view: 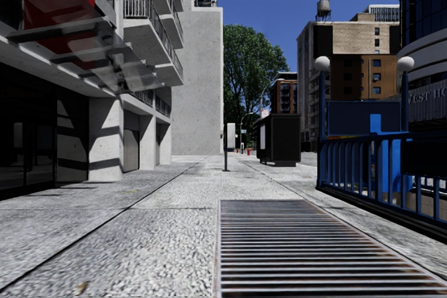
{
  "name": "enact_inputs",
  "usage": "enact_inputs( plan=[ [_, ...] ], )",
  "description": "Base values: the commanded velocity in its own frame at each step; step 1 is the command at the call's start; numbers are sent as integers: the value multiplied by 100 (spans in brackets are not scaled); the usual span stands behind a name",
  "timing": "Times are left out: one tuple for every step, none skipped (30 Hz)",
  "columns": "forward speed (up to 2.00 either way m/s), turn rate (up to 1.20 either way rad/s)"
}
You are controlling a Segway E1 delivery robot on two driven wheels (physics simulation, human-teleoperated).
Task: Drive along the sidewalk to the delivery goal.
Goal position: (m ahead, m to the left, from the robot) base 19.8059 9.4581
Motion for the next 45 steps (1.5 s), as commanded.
enact_inputs(
  plan=[
    [200,0],
    [200,0],
    [200,0],
    [200,0],
    [200,0],
    [200,0],
    [200,0],
    [200,0],
    [200,0],
    [200,0],
    [200,0],
    [200,0],
    [200,0],
    [200,0],
    [200,0],
    [200,0],
    [200,0],
    [200,0],
    [200,0],
    [200,0],
    [200,0],
    [200,0],
    [200,15],
    [200,61],
    [200,79],
    [200,84],
    [200,92],
    [200,98],
    [200,99],
    [200,99],
    [200,26],
    [200,8],
    [200,0],
    [200,0],
    [200,0],
    [200,0],
    [200,0],
    [200,0],
    [200,0],
    [200,0],
    [200,0],
    [200,0],
    [200,0],
    [200,0],
    [200,120]
  ],
)
